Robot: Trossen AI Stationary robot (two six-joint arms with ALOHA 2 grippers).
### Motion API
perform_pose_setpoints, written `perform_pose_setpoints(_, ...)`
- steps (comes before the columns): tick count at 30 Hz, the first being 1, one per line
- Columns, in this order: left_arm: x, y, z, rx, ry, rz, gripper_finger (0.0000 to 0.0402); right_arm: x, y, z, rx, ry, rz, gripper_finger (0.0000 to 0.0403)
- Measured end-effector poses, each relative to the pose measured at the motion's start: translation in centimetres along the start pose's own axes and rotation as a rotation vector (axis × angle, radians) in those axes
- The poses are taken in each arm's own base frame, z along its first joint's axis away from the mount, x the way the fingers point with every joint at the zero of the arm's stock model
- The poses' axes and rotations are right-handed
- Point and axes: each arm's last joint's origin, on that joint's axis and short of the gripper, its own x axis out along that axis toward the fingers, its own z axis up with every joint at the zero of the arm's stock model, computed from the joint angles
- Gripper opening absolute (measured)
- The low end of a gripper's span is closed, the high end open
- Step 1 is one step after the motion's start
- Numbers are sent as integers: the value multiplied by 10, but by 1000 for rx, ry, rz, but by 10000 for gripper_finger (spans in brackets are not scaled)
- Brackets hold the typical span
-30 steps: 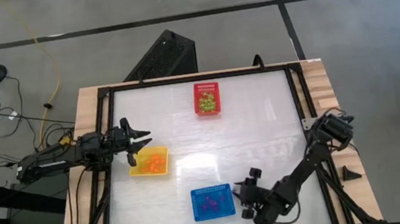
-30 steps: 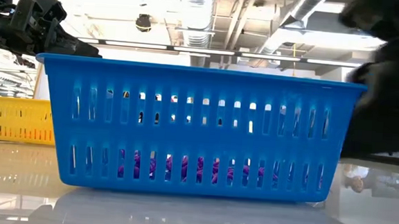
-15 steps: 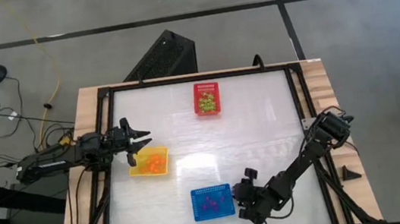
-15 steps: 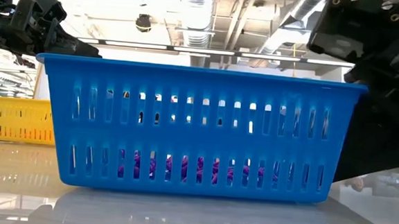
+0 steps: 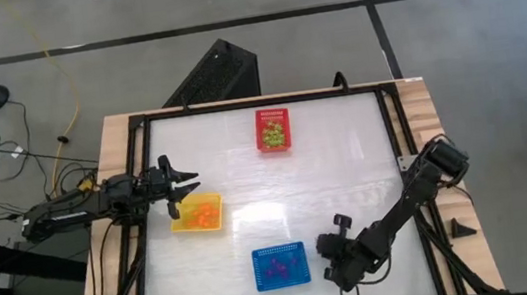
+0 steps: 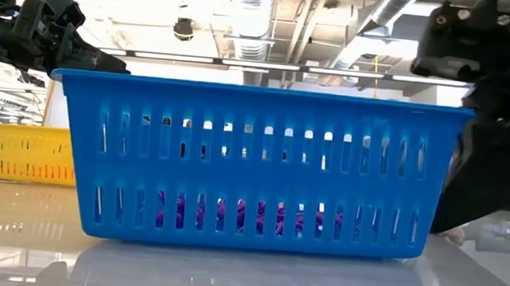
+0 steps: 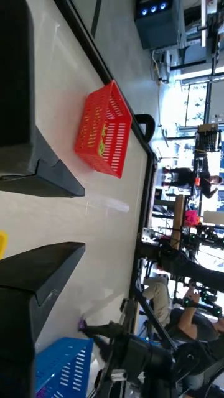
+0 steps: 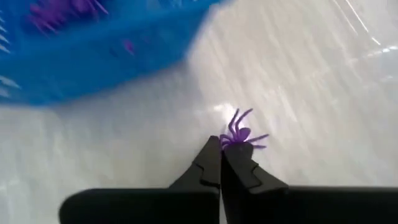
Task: Sort Halloween decoration
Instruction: Put the purple spider toy into the blue basket
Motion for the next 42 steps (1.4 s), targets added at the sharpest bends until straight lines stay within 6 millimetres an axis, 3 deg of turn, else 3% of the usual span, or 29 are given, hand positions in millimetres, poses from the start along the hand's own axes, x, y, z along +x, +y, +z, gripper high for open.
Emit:
perform_pose_setpoints(9, 0, 0, 0, 0, 0, 0, 116, -51, -12, 27, 16, -151, 62, 28)
perform_pose_setpoints(16, 0, 0, 0, 0, 0, 0, 116, -82, 4, 57, -13, -444, 227, 21)
perform_pose_setpoints(22, 0, 0, 0, 0, 1, 0, 116, -77, 20, 79, -23, -557, 356, 24)
perform_pose_setpoints(34, 0, 0, 0, 0, 0, 0, 116, -42, 55, 101, -83, -487, 406, 25)
perform_pose_setpoints(42, 0, 0, 0, 0, 0, 0, 116, -39, 68, 111, -121, -450, 395, 26)
